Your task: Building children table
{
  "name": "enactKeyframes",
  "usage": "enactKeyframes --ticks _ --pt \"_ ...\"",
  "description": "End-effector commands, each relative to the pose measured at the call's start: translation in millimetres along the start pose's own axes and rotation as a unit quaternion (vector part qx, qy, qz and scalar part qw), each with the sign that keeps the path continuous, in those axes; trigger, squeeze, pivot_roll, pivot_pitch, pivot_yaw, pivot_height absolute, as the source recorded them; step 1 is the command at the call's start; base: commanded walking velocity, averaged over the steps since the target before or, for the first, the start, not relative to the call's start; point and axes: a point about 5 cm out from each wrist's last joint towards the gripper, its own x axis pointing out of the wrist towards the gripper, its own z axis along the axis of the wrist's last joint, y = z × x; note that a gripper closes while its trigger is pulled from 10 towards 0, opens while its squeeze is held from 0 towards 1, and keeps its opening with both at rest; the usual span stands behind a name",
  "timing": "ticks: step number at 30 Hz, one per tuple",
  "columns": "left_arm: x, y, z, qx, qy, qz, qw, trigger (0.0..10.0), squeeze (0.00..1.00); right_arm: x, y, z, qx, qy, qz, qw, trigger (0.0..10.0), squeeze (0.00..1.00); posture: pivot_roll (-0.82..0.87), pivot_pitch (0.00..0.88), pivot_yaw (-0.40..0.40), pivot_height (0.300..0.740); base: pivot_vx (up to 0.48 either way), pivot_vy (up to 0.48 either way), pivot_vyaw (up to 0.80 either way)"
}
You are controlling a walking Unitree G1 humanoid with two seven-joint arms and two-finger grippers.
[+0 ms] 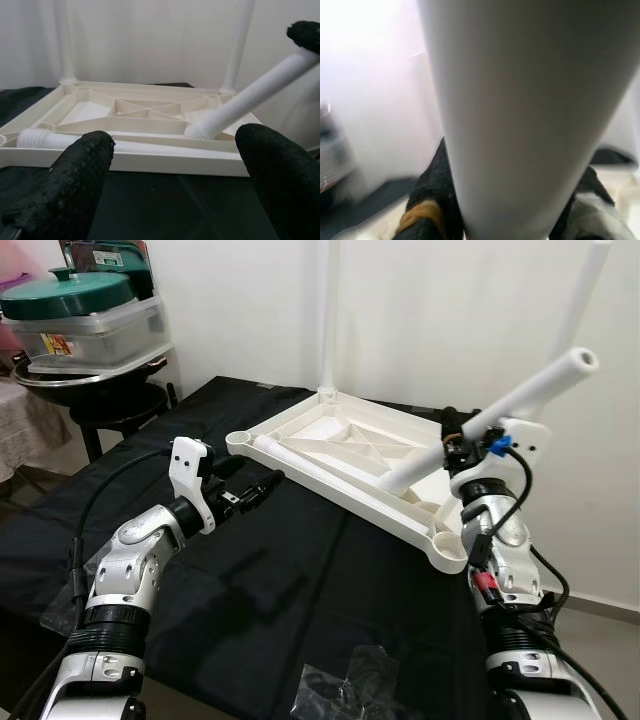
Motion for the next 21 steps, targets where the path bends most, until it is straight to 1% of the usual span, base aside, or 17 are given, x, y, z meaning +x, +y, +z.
enactKeyframes --ticks 1,2,3,4,5,8,10,11,12,13,14,15,16,17,18,19,21 --pt "-3.4 2.3 -5.6 -0.005 0.016 0.005 1.000 10.0 1.00 -20.8 -29.3 -65.1 0.040 0.204 -0.089 0.974 0.0 0.00 0.06 0.000 -0.038 0.740 0.000 0.000 0.00" --pt "-3.4 2.3 -5.6 -0.005 0.016 0.005 1.000 10.0 1.00 -20.8 -29.3 -65.1 0.040 0.204 -0.089 0.974 0.0 0.00 0.06 0.000 -0.038 0.740 0.000 0.000 0.00" --pt "-3.6 2.8 -5.9 -0.004 0.019 0.004 1.000 10.0 1.00 -29.0 -37.9 -77.5 0.058 0.249 -0.117 0.960 0.0 0.00 0.06 0.000 -0.038 0.740 0.000 0.000 0.00" --pt "-3.8 3.0 -5.8 -0.003 0.021 0.004 1.000 10.0 1.00 -34.0 -42.2 -84.2 0.069 0.272 -0.131 0.951 0.0 0.00 0.06 0.000 -0.040 0.740 0.000 0.000 0.00" --pt "-4.6 3.9 -6.0 -0.003 0.024 0.005 1.000 10.0 1.00 -46.2 -43.5 -92.0 0.078 0.310 -0.123 0.940 0.0 0.00 0.06 0.000 -0.041 0.740 0.000 0.000 0.00" --pt "-5.1 4.6 -5.8 -0.005 0.025 0.006 1.000 10.0 1.00 -52.0 -43.3 -91.5 0.062 0.323 -0.104 0.939 0.0 0.00 0.06 0.000 -0.040 0.740 0.000 0.000 0.00" --pt "-6.0 5.9 -5.3 -0.009 0.025 0.008 1.000 10.0 1.00 -61.1 -42.3 -87.5 0.031 0.339 -0.068 0.938 0.0 0.00 0.04 0.000 -0.033 0.740 0.000 0.000 0.00" --pt "-6.0 5.9 -5.3 -0.009 0.025 0.008 1.000 10.0 1.00 -61.1 -42.3 -87.5 0.031 0.339 -0.068 0.938 0.0 0.00 0.04 0.000 -0.033 0.740 0.000 0.000 0.00" --pt "-6.5 6.5 -5.3 -0.012 0.026 0.009 1.000 10.0 1.00 -65.8 -41.8 -83.9 0.010 0.345 -0.046 0.937 0.0 0.00 0.04 0.000 -0.031 0.740 0.000 0.000 0.00" --pt "-6.5 7.2 -6.3 -0.016 0.027 0.010 0.999 10.0 1.00 -70.6 -39.9 -78.0 -0.015 0.354 -0.009 0.935 0.0 0.00 0.03 0.000 -0.027 0.740 0.000 0.000 0.00" --pt "-6.5 7.2 -6.3 -0.016 0.027 0.010 0.999 10.0 1.00 -70.6 -39.9 -78.0 -0.015 0.354 -0.009 0.935 0.0 0.00 0.03 0.000 -0.027 0.740 0.000 0.000 0.00" --pt "-5.5 6.7 -7.8 -0.019 0.028 0.010 0.999 10.0 1.00 -76.5 -36.8 -69.8 -0.048 0.363 0.044 0.929 0.0 0.00 0.02 0.000 -0.025 0.740 0.000 0.000 0.00" --pt "-5.5 6.7 -7.8 -0.019 0.028 0.010 0.999 10.0 1.00 -76.5 -36.8 -69.8 -0.048 0.363 0.044 0.929 0.0 0.00 0.02 0.000 -0.025 0.740 0.000 0.000 0.00" --pt "-4.0 5.4 -9.1 -0.021 0.030 0.007 0.999 10.0 1.00 -82.2 -32.2 -60.8 -0.078 0.371 0.101 0.920 0.0 0.00 0.01 0.000 -0.019 0.740 0.000 0.000 0.00" --pt "-2.6 3.7 -10.0 -0.024 0.031 0.004 0.999 10.0 1.00 -87.9 -26.8 -50.2 -0.101 0.381 0.157 0.905 0.0 0.00 0.01 0.000 -0.017 0.740 0.000 0.000 0.00" --pt "-2.6 3.7 -10.0 -0.024 0.031 0.004 0.999 10.0 1.00 -87.9 -26.8 -50.2 -0.101 0.381 0.157 0.905 0.0 0.00 0.01 0.000 -0.017 0.740 0.000 0.000 0.00" --pt "-1.4 2.0 -10.7 -0.027 0.032 -0.001 0.999 10.0 1.00 -97.8 -18.8 -34.3 -0.121 0.399 0.222 0.881 0.0 0.00 0.00 0.000 -0.019 0.740 0.000 0.000 0.00"
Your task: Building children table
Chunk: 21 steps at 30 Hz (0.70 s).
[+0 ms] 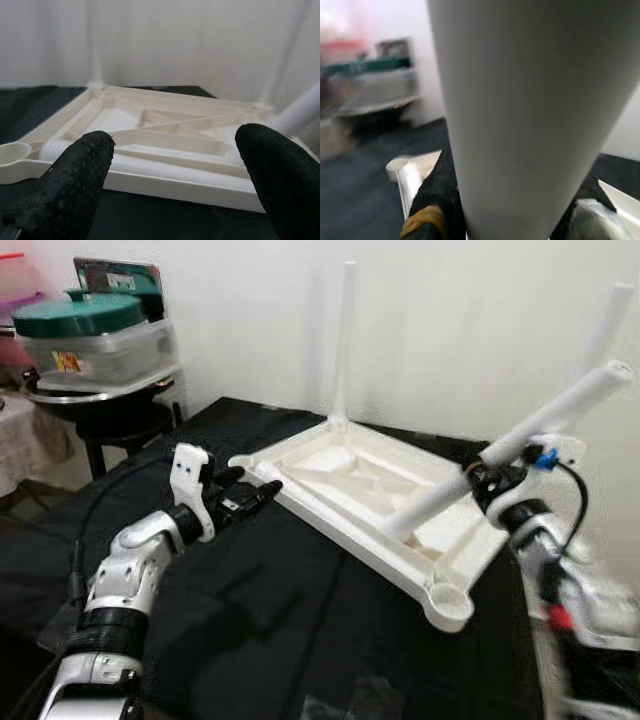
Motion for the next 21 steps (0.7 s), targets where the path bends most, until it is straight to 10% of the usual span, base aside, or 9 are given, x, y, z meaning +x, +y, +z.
enactKeyframes --ticks 1,21 --pt "0.7 -0.8 -2.2 -0.008 0.007 -0.004 1.000 10.0 1.00 -22.0 18.7 -73.5 0.058 0.242 0.066 0.966 0.0 0.00 0.00 0.000 -0.019 0.740 0.000 0.000 0.00" --pt "-2.6 -2.0 -13.1 -0.027 0.031 -0.001 0.999 10.0 1.00 -51.3 52.9 -48.9 0.053 0.248 0.171 0.952 0.0 0.00 -0.01 0.000 -0.022 0.740 0.000 0.000 0.00"
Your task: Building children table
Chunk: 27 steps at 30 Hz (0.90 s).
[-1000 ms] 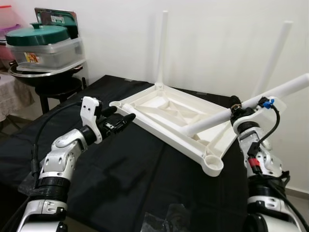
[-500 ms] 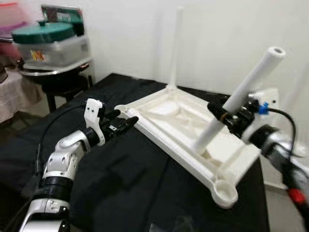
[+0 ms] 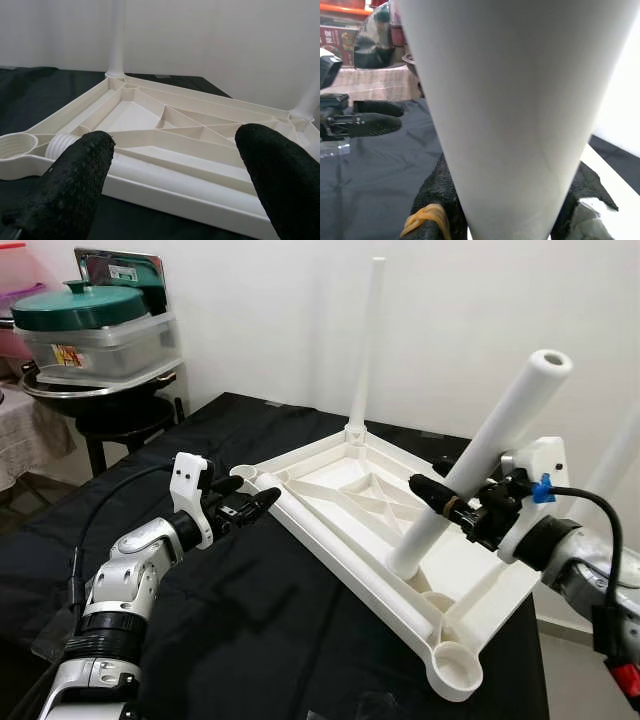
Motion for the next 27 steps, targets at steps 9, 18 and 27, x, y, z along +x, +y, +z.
enactKeyframes --ticks 9,18,27 --pt "5.1 -7.4 -7.7 0.001 0.012 -0.002 1.000 10.0 1.00 16.3 -12.5 -20.6 0.058 0.054 -0.073 0.994 0.0 0.00 0.00 0.000 -0.015 0.740 0.000 0.000 0.00" --pt "3.7 -8.1 -9.4 0.001 0.015 -0.005 1.000 10.0 1.00 5.5 -31.5 19.6 -0.014 0.034 -0.075 0.996 0.0 0.00 -0.01 0.000 -0.010 0.740 0.000 0.000 0.00" --pt "5.8 -13.8 -12.0 -0.004 0.013 -0.014 1.000 10.0 1.00 -0.3 -60.8 67.6 -0.068 -0.032 -0.133 0.988 0.0 0.00 -0.01 0.000 -0.012 0.740 0.000 0.000 0.00"
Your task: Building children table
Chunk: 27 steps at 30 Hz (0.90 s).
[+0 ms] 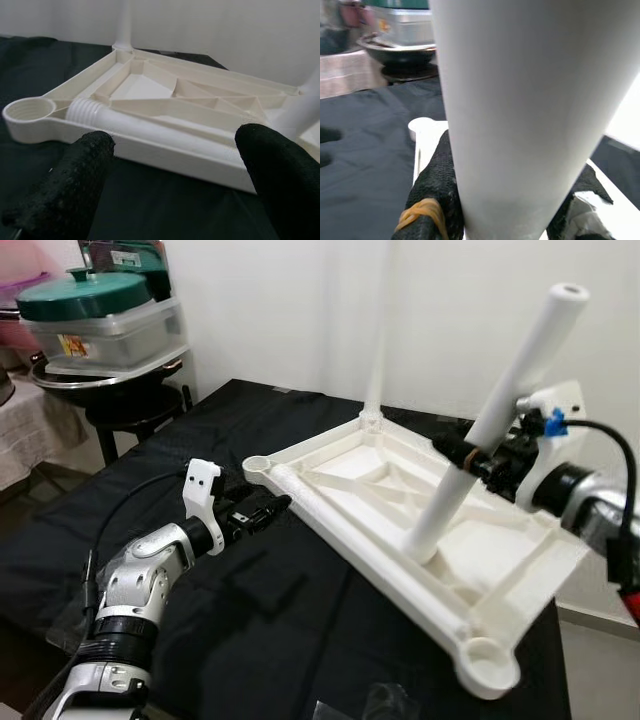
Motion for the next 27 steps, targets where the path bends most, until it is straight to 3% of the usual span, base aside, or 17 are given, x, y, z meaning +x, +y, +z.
enactKeyframes --ticks 1,2,3,4,5,9,10,16,22,23,24,25,26,27 --pt "-0.5 -2.6 -1.5 0.004 0.002 -0.006 1.000 10.0 1.00 -5.3 -12.6 19.6 -0.029 -0.038 -0.041 0.998 0.0 0.00 0.00 0.000 -0.013 0.740 0.000 0.000 0.00" --pt "-0.5 -2.6 -1.5 0.004 0.002 -0.006 1.000 10.0 1.00 -5.3 -12.6 19.6 -0.029 -0.038 -0.041 0.998 0.0 0.00 0.00 0.000 -0.013 0.740 0.000 0.000 0.00" --pt "-0.7 -2.8 -2.0 0.004 0.002 -0.006 1.000 10.0 1.00 -4.6 -11.6 23.7 -0.028 -0.051 -0.039 0.998 1.5 0.00 0.00 0.000 -0.013 0.740 0.000 0.000 0.00" --pt "-0.8 -3.0 -2.4 0.003 0.002 -0.006 1.000 10.0 1.00 -4.1 -10.9 26.5 -0.026 -0.060 -0.038 0.997 1.5 0.00 0.00 0.000 -0.013 0.740 0.000 0.000 0.00" --pt "-0.9 -3.6 -3.0 0.003 0.003 -0.007 1.000 10.0 1.00 -3.4 -8.7 31.3 -0.019 -0.081 -0.033 0.996 4.2 0.00 0.00 0.000 -0.012 0.740 0.000 0.000 0.00" --pt "-0.8 -5.1 -4.6 0.003 0.004 -0.009 1.000 10.0 1.00 -1.7 -3.6 41.6 0.005 -0.132 -0.025 0.991 4.2 0.00 0.00 0.000 -0.010 0.740 0.000 0.000 0.00" --pt "-0.6 -5.5 -5.4 0.005 0.006 -0.010 1.000 10.0 1.00 -0.8 -1.5 44.1 0.015 -0.145 -0.019 0.989 9.8 0.00 0.00 0.000 -0.010 0.740 0.000 0.000 0.00" --pt "0.0 -5.6 -4.8 0.008 0.007 -0.014 1.000 10.0 1.00 0.9 -1.6 58.8 0.044 -0.195 -0.017 0.980 10.0 0.00 0.00 0.000 -0.008 0.740 0.000 0.000 0.00" --pt "-0.1 -11.6 0.8 0.010 -0.002 -0.059 0.998 10.0 0.99 5.5 -4.1 71.1 0.085 -0.225 -0.009 0.971 10.0 0.00 -0.01 0.000 -0.011 0.740 0.000 0.000 0.00" --pt "-0.4 -18.0 10.6 0.025 -0.016 -0.100 0.995 10.0 0.80 13.5 3.4 70.7 0.094 -0.229 0.009 0.969 10.0 0.00 0.00 0.000 -0.018 0.740 0.000 0.000 0.00" --pt "-0.4 -18.0 10.6 0.025 -0.016 -0.100 0.995 10.0 0.80 13.5 3.4 70.7 0.094 -0.229 0.009 0.969 10.0 0.00 0.00 0.000 -0.018 0.740 0.000 0.000 0.00" --pt "0.7 -20.3 15.5 0.035 -0.022 -0.114 0.993 10.0 0.70 18.2 8.9 69.8 0.101 -0.229 0.019 0.968 10.0 0.00 0.01 0.000 -0.020 0.740 0.000 0.000 0.00" --pt "0.7 -20.3 15.5 0.035 -0.022 -0.114 0.993 10.0 0.70 18.2 8.9 69.8 0.101 -0.229 0.019 0.968 10.0 0.00 0.01 0.000 -0.020 0.740 0.000 0.000 0.00" --pt "2.1 -21.5 19.0 0.044 -0.024 -0.123 0.991 10.0 0.62 22.0 14.1 68.4 0.109 -0.227 0.028 0.967 10.0 0.00 0.01 0.000 -0.020 0.740 0.000 0.000 0.00"
